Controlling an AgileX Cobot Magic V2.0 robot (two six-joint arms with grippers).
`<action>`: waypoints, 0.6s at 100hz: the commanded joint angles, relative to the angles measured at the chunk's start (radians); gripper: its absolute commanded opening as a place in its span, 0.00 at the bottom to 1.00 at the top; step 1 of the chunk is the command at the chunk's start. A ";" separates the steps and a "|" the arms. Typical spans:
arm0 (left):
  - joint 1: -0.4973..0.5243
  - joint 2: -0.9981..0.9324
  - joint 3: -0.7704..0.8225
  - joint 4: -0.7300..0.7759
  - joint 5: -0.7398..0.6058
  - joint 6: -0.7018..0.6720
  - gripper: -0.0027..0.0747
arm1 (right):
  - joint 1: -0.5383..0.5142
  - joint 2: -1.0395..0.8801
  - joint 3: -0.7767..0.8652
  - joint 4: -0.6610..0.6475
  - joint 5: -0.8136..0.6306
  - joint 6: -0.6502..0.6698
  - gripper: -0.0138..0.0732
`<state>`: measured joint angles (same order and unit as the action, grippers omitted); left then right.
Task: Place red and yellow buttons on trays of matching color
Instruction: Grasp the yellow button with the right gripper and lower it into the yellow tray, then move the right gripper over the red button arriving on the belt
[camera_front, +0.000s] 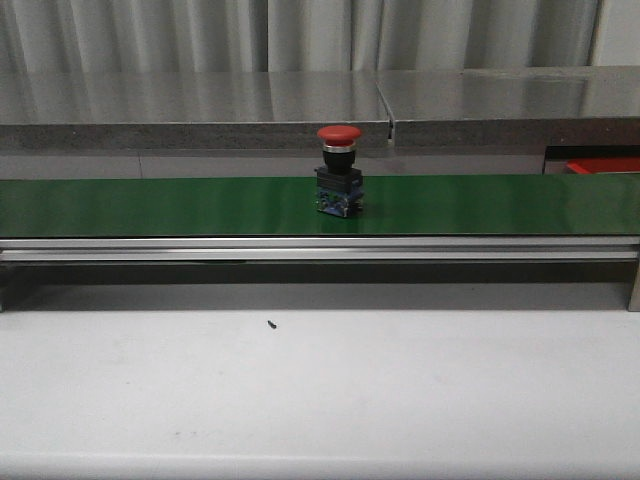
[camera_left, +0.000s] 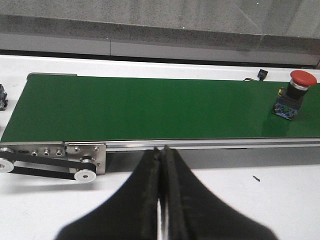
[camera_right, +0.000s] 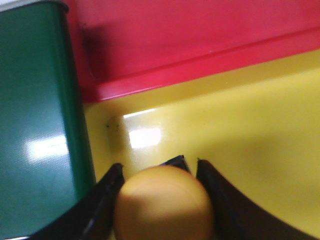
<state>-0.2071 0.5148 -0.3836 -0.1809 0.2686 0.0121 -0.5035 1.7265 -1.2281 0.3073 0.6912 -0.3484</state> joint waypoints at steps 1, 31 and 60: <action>-0.007 0.002 -0.026 -0.013 -0.069 -0.007 0.01 | -0.002 -0.005 -0.021 0.020 -0.054 -0.007 0.28; -0.007 0.002 -0.026 -0.013 -0.069 -0.007 0.01 | -0.002 0.085 -0.020 0.018 -0.056 -0.029 0.30; -0.007 0.002 -0.026 -0.013 -0.069 -0.007 0.01 | -0.003 0.053 -0.021 0.006 -0.042 -0.029 0.84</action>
<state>-0.2071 0.5148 -0.3836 -0.1809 0.2686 0.0121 -0.5035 1.8500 -1.2281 0.3112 0.6675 -0.3625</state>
